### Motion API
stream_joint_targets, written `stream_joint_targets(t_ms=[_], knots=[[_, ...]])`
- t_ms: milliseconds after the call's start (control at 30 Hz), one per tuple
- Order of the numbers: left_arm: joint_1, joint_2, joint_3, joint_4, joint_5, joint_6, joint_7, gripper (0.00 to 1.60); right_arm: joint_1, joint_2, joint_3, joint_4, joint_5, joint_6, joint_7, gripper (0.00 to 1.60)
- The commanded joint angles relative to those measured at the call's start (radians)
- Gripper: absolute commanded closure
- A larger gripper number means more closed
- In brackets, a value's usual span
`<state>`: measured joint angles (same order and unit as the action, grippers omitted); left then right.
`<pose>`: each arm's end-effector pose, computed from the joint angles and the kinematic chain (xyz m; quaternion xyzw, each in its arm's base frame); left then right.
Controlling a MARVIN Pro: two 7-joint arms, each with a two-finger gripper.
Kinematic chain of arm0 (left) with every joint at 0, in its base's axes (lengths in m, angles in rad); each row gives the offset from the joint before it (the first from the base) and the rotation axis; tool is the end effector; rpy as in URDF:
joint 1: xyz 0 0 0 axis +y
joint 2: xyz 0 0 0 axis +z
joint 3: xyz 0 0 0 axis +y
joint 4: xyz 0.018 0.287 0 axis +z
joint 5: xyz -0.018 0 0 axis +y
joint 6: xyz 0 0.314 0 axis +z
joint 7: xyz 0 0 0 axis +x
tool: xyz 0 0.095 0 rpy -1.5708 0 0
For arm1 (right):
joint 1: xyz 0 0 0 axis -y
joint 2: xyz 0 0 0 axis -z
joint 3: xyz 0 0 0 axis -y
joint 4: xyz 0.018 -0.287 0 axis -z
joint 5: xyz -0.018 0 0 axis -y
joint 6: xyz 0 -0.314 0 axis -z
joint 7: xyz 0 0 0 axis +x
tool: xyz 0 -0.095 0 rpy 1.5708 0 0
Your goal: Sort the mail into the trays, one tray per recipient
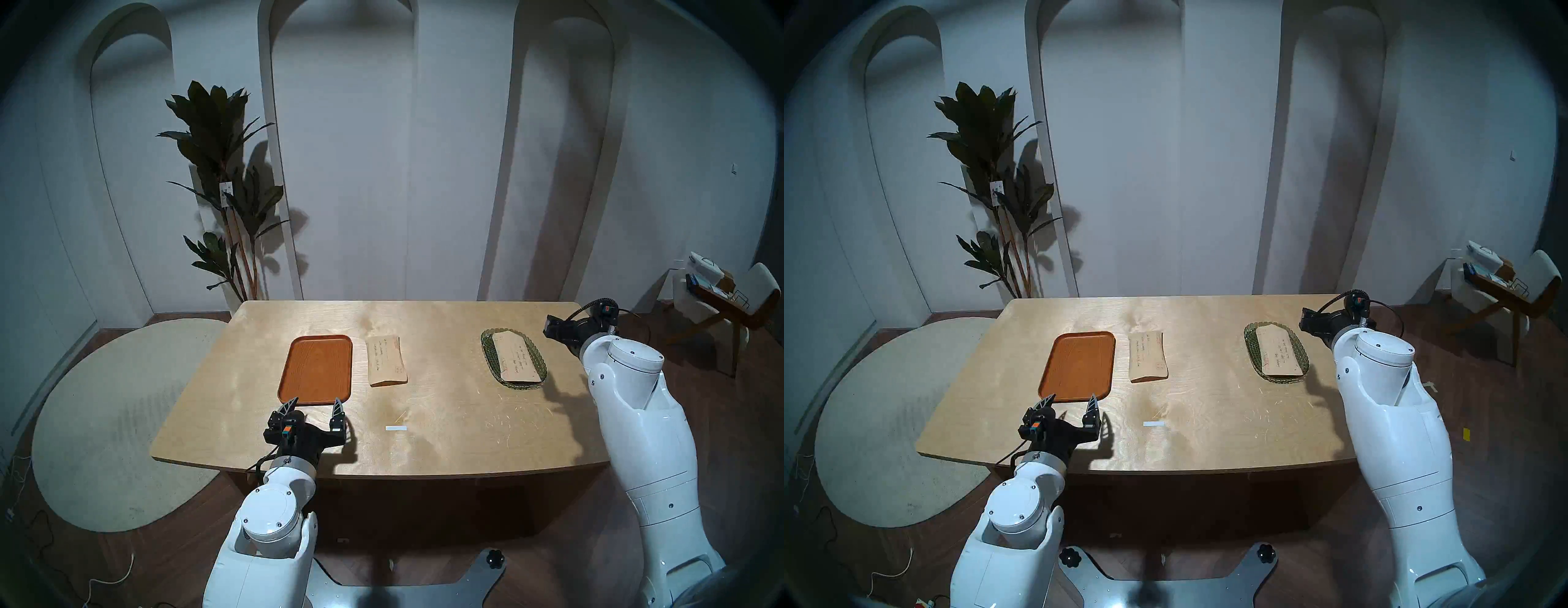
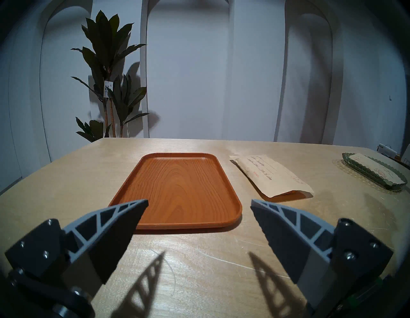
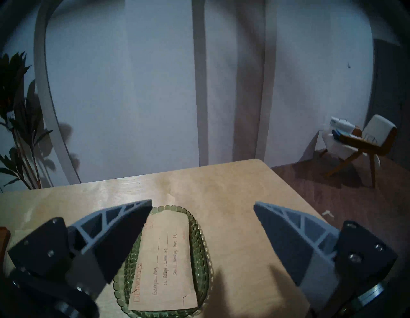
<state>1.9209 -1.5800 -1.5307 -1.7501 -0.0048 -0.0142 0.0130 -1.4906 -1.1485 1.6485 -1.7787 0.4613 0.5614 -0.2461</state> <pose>0.3184 -0.0179 -0.3614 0.7602 0.0002 0.6495 0.0163 0.4332 -0.1419 -0.2056 0.7890 -0.0733 0.6049 0.0795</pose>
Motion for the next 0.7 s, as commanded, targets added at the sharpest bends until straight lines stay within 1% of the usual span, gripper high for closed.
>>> stream_joint_targets(t_ms=[0, 33, 67, 167, 233, 267, 300, 333, 367, 400, 467, 500, 533, 567, 633, 667], knots=[[-0.007, 0.000, 0.000, -0.018, 0.000, -0.005, 0.000, 0.00, 0.003, 0.111, 0.060, 0.014, -0.112, -0.057, 0.110, 0.00], [-0.007, 0.000, 0.000, -0.018, 0.000, -0.005, 0.000, 0.00, -0.003, 0.134, 0.063, 0.020, -0.123, -0.067, 0.133, 0.00], [-0.007, 0.000, 0.000, -0.018, 0.000, -0.005, 0.000, 0.00, -0.003, 0.126, 0.077, 0.026, -0.137, -0.068, 0.141, 0.00], [-0.007, 0.000, 0.000, -0.018, 0.000, -0.005, 0.000, 0.00, -0.024, 0.178, 0.092, 0.048, -0.164, -0.098, 0.217, 0.00], [-0.007, 0.000, 0.000, -0.019, 0.000, -0.005, 0.000, 0.00, -0.030, 0.185, 0.108, 0.064, -0.184, -0.121, 0.241, 0.00], [-0.007, 0.000, 0.000, -0.019, 0.000, -0.005, 0.000, 0.00, -0.037, 0.209, 0.110, 0.078, -0.191, -0.136, 0.273, 0.00], [-0.007, 0.000, 0.000, -0.019, 0.000, -0.005, 0.000, 0.00, -0.034, 0.198, 0.117, 0.089, -0.208, -0.149, 0.270, 0.00], [-0.007, 0.000, 0.000, -0.019, 0.000, -0.005, 0.000, 0.00, -0.043, 0.240, 0.115, 0.109, -0.209, -0.171, 0.321, 0.00], [-0.007, 0.000, 0.000, -0.019, 0.000, -0.005, 0.000, 0.00, -0.039, 0.234, 0.120, 0.125, -0.218, -0.187, 0.324, 0.00], [-0.007, 0.000, 0.000, -0.019, 0.000, -0.005, 0.000, 0.00, -0.032, 0.227, 0.123, 0.138, -0.225, -0.188, 0.323, 0.00], [-0.007, 0.000, 0.000, -0.020, 0.000, -0.005, 0.000, 0.00, -0.030, 0.266, 0.121, 0.173, -0.206, -0.235, 0.380, 0.00], [-0.007, 0.000, 0.000, -0.020, 0.000, -0.005, 0.000, 0.00, -0.022, 0.262, 0.124, 0.179, -0.207, -0.235, 0.382, 0.00], [-0.007, 0.000, 0.000, -0.020, 0.000, -0.005, 0.000, 0.00, -0.018, 0.283, 0.122, 0.194, -0.196, -0.261, 0.413, 0.00], [-0.006, 0.000, 0.000, -0.020, 0.000, -0.005, 0.000, 0.00, -0.010, 0.286, 0.123, 0.202, -0.193, -0.268, 0.423, 0.00], [-0.006, 0.000, 0.000, -0.020, 0.000, -0.005, 0.000, 0.00, 0.002, 0.308, 0.122, 0.228, -0.203, -0.304, 0.476, 0.00], [-0.006, 0.000, 0.000, -0.020, 0.000, -0.005, 0.000, 0.00, 0.009, 0.310, 0.120, 0.234, -0.200, -0.308, 0.477, 0.00]])
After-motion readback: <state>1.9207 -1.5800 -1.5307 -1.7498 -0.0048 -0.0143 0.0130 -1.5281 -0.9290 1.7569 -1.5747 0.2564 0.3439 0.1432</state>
